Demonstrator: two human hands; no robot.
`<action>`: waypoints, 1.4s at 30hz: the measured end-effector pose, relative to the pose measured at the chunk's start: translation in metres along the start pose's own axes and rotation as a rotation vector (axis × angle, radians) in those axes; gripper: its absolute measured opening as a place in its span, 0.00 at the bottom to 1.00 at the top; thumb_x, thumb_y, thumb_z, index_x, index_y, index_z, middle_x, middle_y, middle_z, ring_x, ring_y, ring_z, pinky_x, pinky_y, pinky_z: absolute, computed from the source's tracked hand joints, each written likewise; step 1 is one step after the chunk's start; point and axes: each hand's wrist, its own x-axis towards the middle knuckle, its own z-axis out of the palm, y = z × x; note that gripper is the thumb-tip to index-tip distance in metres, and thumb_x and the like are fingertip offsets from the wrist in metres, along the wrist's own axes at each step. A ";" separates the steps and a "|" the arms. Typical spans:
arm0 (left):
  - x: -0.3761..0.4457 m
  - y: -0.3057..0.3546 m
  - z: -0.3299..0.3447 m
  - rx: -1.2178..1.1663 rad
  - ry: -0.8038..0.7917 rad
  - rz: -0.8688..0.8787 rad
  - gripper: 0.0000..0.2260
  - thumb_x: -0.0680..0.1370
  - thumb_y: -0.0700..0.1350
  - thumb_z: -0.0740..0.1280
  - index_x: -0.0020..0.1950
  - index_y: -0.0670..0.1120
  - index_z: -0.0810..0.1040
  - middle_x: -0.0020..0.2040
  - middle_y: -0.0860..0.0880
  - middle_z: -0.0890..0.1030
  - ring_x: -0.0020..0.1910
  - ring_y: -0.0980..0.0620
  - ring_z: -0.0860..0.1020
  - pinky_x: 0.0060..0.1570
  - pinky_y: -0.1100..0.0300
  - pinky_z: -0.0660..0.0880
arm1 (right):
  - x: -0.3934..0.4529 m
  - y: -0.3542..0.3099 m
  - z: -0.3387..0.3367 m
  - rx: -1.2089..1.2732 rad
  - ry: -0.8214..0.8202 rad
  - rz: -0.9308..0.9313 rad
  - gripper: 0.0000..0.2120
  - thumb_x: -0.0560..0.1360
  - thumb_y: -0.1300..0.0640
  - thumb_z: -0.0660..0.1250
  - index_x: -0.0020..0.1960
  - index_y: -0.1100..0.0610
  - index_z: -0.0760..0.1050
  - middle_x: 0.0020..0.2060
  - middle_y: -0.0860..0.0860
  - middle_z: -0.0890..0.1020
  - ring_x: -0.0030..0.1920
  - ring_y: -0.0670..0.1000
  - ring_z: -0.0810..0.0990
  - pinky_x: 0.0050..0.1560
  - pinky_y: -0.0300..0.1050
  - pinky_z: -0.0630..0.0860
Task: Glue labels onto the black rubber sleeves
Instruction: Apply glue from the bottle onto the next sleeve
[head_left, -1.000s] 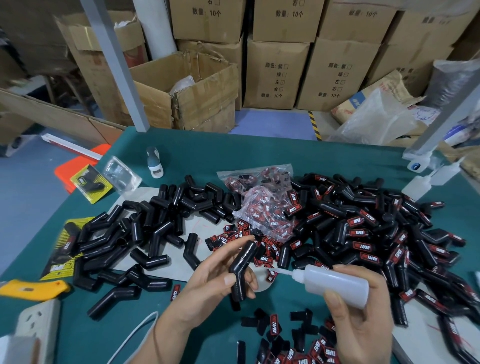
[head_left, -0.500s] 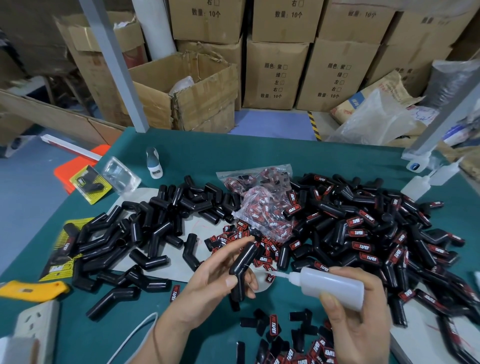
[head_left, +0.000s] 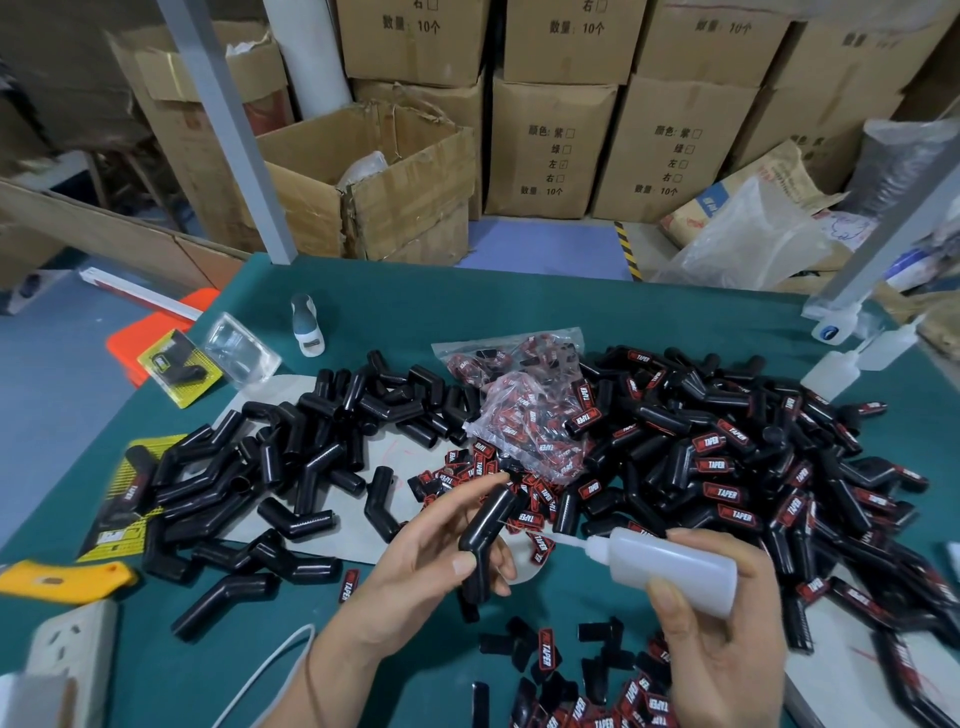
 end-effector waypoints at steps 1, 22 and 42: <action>0.000 0.000 0.001 0.008 -0.001 0.004 0.30 0.82 0.46 0.72 0.82 0.45 0.66 0.52 0.36 0.80 0.51 0.42 0.81 0.53 0.50 0.78 | 0.000 0.000 0.000 -0.003 0.009 -0.002 0.15 0.73 0.49 0.70 0.60 0.41 0.77 0.55 0.44 0.82 0.53 0.47 0.82 0.48 0.35 0.80; 0.001 0.003 0.004 0.018 -0.008 0.025 0.29 0.82 0.48 0.72 0.81 0.45 0.67 0.52 0.41 0.81 0.52 0.43 0.81 0.53 0.50 0.78 | -0.001 -0.005 0.003 0.034 -0.001 -0.001 0.15 0.72 0.50 0.70 0.58 0.39 0.78 0.53 0.43 0.82 0.52 0.45 0.82 0.49 0.33 0.79; 0.000 0.002 0.003 0.034 0.003 0.022 0.27 0.81 0.42 0.68 0.80 0.45 0.68 0.52 0.38 0.81 0.51 0.42 0.81 0.53 0.49 0.78 | 0.002 -0.002 0.001 0.035 0.052 -0.012 0.15 0.73 0.50 0.70 0.59 0.40 0.77 0.54 0.43 0.81 0.53 0.45 0.82 0.48 0.33 0.80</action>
